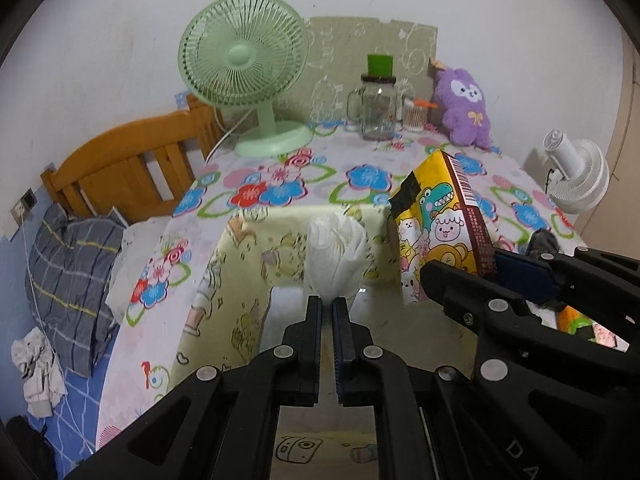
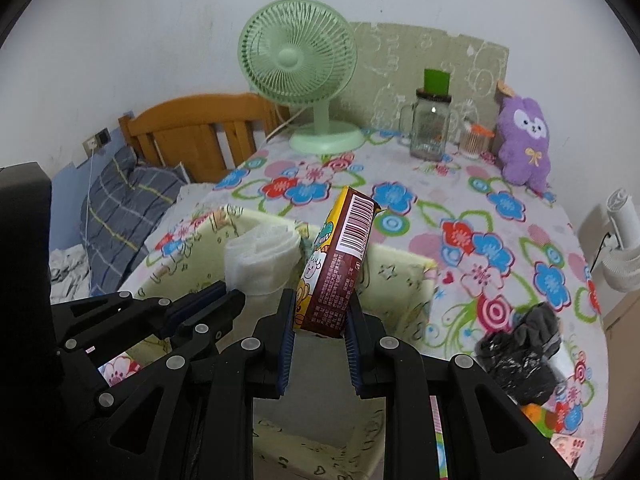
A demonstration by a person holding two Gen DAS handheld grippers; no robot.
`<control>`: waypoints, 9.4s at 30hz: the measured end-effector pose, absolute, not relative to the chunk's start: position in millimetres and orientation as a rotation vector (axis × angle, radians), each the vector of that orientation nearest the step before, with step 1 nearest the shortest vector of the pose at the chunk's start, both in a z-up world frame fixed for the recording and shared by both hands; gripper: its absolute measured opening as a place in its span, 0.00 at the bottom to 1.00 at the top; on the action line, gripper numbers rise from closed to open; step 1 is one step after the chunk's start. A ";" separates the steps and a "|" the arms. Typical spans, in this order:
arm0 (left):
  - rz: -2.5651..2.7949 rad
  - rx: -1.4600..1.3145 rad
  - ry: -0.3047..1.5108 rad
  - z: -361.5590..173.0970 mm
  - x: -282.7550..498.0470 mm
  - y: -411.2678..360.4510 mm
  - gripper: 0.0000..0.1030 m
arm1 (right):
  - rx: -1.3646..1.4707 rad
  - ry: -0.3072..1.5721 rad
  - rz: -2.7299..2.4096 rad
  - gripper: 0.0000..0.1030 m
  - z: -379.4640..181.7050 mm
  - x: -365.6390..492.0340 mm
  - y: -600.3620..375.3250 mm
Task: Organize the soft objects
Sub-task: 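Carry the white packet and snack box over the yellow-green box with both grippers, then open left gripper dropping the white packet while right gripper releases the snack box inside, then withdraw both grippers from the box back toward the remaining items, then grasp the clear bag of straws with left gripper while right gripper approaches the green tissue pack, then close right gripper on the green tissue pack while left gripper lifts the straws, then carry the straw bag and green tissue pack toward the yellow-green box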
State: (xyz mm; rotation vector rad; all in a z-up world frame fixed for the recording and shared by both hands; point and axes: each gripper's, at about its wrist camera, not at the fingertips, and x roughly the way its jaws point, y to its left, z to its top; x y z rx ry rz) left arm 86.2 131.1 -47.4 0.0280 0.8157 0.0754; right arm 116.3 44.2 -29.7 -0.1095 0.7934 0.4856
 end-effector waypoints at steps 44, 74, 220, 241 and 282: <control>0.063 0.024 0.777 -18.1 70.7 101.9 1.00 | -0.093 0.690 0.374 0.92 -1.7 97.0 4.5; 0.007 0.068 0.702 11.8 48.9 19.1 1.00 | -0.107 0.567 0.230 1.00 32.7 63.3 -78.8; -0.174 0.045 0.842 -78.4 59.1 -54.3 0.16 | 0.072 0.851 0.158 0.50 -83.9 87.8 -153.6; -0.180 0.050 0.738 -23.2 53.8 -52.7 0.16 | 0.073 0.740 0.149 0.50 -26.5 77.8 -154.8; -0.110 0.035 0.662 26.5 64.0 24.0 0.16 | 0.035 0.655 0.247 0.50 29.6 92.5 -75.8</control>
